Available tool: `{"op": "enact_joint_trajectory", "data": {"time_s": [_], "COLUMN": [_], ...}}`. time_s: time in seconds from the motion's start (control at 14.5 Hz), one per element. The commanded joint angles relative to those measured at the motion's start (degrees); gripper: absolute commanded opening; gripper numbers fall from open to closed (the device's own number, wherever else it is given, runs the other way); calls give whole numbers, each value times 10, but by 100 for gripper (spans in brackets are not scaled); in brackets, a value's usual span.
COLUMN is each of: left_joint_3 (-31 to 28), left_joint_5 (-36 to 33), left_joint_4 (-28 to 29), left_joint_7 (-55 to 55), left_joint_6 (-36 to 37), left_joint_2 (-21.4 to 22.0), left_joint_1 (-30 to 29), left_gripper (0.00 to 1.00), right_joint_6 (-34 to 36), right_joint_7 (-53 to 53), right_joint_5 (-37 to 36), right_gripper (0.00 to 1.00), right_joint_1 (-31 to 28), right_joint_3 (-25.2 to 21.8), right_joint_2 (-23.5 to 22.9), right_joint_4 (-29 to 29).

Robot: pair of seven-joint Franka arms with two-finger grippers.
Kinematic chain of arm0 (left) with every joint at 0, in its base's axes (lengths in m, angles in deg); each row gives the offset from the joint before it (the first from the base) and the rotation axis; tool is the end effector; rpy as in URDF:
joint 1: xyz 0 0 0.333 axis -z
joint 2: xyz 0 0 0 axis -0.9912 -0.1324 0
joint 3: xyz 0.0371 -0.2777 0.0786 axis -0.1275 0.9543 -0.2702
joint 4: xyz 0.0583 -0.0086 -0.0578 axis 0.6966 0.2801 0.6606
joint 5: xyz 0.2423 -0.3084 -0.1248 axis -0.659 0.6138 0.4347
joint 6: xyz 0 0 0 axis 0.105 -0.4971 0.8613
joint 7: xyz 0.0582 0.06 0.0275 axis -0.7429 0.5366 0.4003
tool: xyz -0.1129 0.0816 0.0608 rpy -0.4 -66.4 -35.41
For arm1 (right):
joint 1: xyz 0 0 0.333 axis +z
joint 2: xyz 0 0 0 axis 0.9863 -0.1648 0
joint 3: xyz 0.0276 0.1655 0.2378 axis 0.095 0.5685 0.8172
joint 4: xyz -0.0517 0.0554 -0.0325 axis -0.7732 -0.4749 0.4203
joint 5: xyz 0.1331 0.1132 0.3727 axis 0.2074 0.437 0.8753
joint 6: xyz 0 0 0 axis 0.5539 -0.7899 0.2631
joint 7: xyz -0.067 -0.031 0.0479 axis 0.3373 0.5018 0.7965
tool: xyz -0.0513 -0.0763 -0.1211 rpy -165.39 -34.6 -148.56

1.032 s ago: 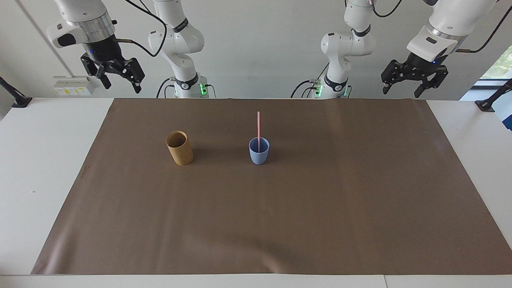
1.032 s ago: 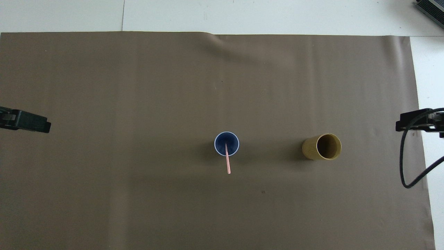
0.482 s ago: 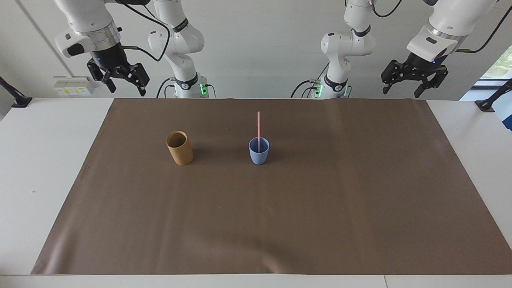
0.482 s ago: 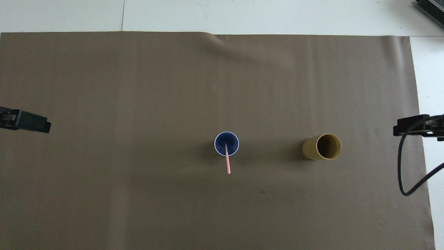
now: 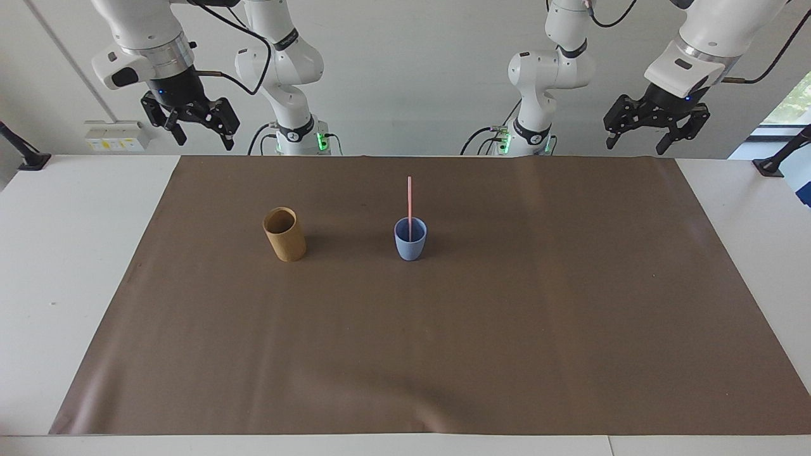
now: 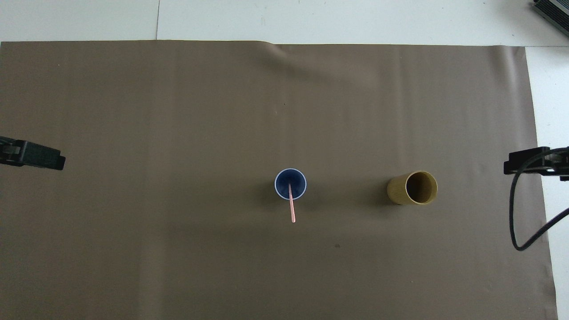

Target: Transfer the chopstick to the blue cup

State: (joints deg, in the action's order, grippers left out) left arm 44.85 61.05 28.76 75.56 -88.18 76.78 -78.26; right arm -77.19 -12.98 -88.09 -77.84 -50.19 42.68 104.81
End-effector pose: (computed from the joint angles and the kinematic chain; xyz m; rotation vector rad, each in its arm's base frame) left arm 0.5408 -0.0575 0.6058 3.1052 -0.3134 -0.0387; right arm 0.5295 -0.0119 0.5844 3.1174 -0.2184 -0.0042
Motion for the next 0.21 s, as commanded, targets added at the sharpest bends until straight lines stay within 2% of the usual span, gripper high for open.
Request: {"op": "enact_joint_trajectory", "data": {"time_s": [0.0, 0.14], "left_joint_3": [1, 1], "left_joint_5": [-4, -4], "left_joint_4": [6, 6], "left_joint_7": [4, 4], "left_joint_6": [4, 4], "left_joint_2": [8, 8], "left_joint_1": [-1, -1], "left_gripper": [100, 100], "right_joint_6": [-12, -12], "right_joint_7": [9, 9], "right_joint_5": [4, 4], "right_gripper": [100, 100], "right_joint_1": [-5, -5], "right_joint_3": [2, 2], "right_joint_2": [10, 10], "right_joint_4": [14, 14]}}
